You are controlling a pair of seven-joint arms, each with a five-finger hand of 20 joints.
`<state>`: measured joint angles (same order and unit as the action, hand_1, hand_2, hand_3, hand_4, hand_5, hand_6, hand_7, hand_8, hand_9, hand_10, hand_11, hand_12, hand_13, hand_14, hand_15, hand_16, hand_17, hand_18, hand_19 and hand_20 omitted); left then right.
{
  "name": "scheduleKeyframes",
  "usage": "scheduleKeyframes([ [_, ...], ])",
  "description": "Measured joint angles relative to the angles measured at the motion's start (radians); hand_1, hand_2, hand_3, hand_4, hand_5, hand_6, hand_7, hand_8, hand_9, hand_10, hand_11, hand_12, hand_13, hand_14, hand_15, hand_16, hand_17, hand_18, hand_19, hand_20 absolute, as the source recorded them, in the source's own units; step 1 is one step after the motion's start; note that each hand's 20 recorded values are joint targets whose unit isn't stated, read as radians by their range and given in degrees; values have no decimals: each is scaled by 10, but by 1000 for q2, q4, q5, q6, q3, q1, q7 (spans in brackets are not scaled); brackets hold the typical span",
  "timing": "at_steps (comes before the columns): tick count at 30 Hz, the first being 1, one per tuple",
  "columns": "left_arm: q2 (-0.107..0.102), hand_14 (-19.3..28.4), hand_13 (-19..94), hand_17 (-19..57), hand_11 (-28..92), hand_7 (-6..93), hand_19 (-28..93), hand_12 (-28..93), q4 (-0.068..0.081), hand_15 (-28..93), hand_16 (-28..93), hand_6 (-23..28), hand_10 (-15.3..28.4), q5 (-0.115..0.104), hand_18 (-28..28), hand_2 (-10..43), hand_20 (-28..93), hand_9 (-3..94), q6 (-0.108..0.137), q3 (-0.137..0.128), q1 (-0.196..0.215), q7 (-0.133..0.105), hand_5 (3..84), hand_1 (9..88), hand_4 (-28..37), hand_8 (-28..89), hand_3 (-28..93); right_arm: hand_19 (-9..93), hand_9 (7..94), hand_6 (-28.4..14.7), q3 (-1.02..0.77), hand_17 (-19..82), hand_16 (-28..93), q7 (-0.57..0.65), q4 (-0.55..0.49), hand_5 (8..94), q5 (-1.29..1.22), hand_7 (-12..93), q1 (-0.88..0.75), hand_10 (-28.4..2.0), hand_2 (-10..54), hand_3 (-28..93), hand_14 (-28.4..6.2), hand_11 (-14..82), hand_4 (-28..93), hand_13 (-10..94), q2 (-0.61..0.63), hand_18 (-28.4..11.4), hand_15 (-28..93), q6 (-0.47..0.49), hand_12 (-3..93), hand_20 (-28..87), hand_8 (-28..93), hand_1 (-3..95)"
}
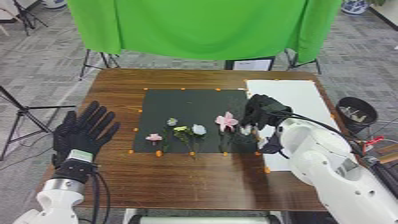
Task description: Arrange flowers
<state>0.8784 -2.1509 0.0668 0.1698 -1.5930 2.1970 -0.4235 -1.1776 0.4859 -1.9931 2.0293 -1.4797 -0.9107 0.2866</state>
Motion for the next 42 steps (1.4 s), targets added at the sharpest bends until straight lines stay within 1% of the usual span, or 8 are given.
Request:
scheduleKeyframes([
  [3,0,162,274,-76,210,143,369,150,0,371,-46,92,153,-1,167,143,130,379,0,0,0,-1,450,276,-280,-73,724,625,742,-4,-2,284,264,4,-1,701,-17,244,0,-133,-37,714,-125,224,-282,621,0,-201,435,0,212,275,-110,358],
  [11,0,162,274,-76,208,142,369,149,0,372,-47,92,154,-1,167,145,130,380,0,0,0,-1,450,274,-281,-73,725,627,725,-9,-5,280,260,12,-2,682,-22,246,1,-136,-55,737,-126,212,-282,619,0,-204,436,10,206,273,-127,353],
  [19,-1,156,275,-74,198,135,369,140,0,353,-55,94,153,-1,167,146,129,382,0,-1,0,-3,452,273,-282,-74,726,575,513,-44,-57,262,186,17,-8,488,-41,167,-6,-173,55,749,-164,101,-271,484,-1,-197,340,20,144,218,-114,251],
  [26,-18,143,250,-69,164,106,361,121,3,292,-70,88,150,0,160,150,124,374,0,-5,-11,-16,445,268,-282,-74,724,400,397,-39,-142,168,174,-106,9,373,-264,128,-50,-172,106,733,-170,53,-282,341,7,-190,198,-385,133,178,-99,127],
  [29,-27,138,227,-70,146,95,354,115,6,270,-71,86,143,9,153,151,119,352,3,-10,-20,-15,436,265,-283,-73,723,356,399,-34,-247,162,203,-264,14,388,-439,126,-84,-162,109,746,-162,49,-282,342,-4,-189,150,-415,130,193,-101,105],
  [33,-35,132,193,-80,132,82,348,112,11,244,-72,87,146,63,145,147,115,326,18,-31,-31,7,423,259,-283,-69,721,321,410,-31,-330,163,220,-396,20,411,-619,126,-109,-145,99,779,-154,47,-282,349,-18,-185,121,-399,127,199,-103,96],
  [39,-37,112,136,-97,74,40,313,101,25,177,-66,71,132,228,128,140,98,253,25,-114,-31,137,345,240,-282,-61,704,251,371,-35,-351,154,212,-481,17,385,-896,97,-148,-145,89,786,-145,32,-281,298,-48,-175,70,-450,115,193,-92,63],
  [42,-44,89,90,-107,35,23,293,86,28,128,-68,60,114,244,118,140,91,195,31,-129,-31,144,297,239,-283,-62,696,241,368,-35,-376,152,209,-498,17,386,-1054,96,-176,-143,82,791,-142,30,-280,292,-75,-175,65,-430,112,194,-93,67],
])
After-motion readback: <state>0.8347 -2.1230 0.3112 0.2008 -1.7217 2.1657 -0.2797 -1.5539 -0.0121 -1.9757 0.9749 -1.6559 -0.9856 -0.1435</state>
